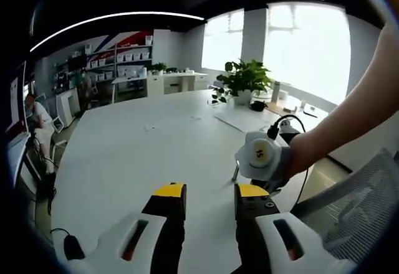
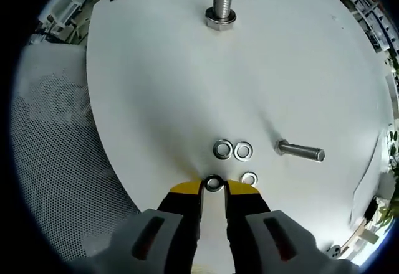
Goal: Place the washer onto the threaded stud by aligning its center hole with the stud, sliding it down to the base, and recovering from edge contact or off-axis alignment until the washer reaches the visible bottom stop.
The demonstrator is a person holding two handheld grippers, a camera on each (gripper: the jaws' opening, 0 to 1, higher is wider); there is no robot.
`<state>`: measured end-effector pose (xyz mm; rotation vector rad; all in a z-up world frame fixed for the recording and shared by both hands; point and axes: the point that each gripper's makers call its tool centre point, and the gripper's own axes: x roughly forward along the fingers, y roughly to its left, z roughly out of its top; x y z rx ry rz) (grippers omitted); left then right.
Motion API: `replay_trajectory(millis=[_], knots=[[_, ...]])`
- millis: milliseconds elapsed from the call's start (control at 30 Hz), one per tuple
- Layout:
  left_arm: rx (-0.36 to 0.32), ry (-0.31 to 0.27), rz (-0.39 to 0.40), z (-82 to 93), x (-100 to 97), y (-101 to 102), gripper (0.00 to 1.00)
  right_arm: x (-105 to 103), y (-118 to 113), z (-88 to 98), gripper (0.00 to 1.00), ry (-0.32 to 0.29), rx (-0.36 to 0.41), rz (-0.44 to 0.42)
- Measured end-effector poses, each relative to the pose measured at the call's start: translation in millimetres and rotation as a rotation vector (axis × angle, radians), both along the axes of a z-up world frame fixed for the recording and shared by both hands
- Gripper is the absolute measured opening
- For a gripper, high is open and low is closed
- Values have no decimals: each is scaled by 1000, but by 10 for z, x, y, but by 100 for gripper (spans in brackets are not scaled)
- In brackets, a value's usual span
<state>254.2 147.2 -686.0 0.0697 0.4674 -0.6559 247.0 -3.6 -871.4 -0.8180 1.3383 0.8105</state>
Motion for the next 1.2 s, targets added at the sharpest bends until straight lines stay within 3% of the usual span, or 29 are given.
replay_trajectory(millis=[133,533,1033,1200], knots=[[-5,-3,5,11,8,6,30,-6,-6,16,16,-13,16,25],[2,-3,7,-1,14,11,30,20,-2,6,15,-25,21,-11],[-1,2,10,-4,22,15,30,12,-19,41,13,-92,107,-68],[-3,1,9,-4,15,15,30,-33,-19,69,13,-62,150,-134]])
